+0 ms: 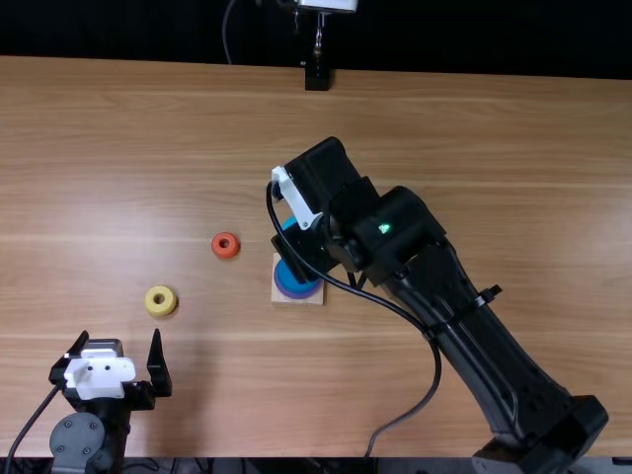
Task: Build the Hanoi tower: stack the rings onto the peg from bottom to top in this color order: purple, dark blue, light blue, dark green, light green, yellow, orange.
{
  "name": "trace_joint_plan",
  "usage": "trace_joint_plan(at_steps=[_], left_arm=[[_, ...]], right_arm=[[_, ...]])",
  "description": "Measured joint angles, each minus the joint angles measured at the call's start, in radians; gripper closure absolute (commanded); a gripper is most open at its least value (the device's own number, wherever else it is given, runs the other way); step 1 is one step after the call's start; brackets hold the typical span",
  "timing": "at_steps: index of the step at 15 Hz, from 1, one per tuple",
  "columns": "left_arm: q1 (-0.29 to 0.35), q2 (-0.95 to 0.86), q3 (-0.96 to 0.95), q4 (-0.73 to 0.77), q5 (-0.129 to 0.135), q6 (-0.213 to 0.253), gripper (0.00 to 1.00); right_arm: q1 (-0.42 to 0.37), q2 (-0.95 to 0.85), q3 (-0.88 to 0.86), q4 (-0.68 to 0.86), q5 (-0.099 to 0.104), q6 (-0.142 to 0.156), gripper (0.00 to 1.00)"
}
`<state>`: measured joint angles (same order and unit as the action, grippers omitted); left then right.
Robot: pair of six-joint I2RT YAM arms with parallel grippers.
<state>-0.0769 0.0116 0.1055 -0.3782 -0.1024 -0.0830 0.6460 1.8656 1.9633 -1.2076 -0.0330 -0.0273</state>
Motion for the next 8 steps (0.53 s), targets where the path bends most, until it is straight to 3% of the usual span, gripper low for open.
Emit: trace_joint_plan(at_steps=[8], left_arm=[[0.0,0.0,0.0,0.0,0.0,0.0,0.0]], right_arm=[[0.0,0.018,0.0,0.0,0.0,0.0,1.0]])
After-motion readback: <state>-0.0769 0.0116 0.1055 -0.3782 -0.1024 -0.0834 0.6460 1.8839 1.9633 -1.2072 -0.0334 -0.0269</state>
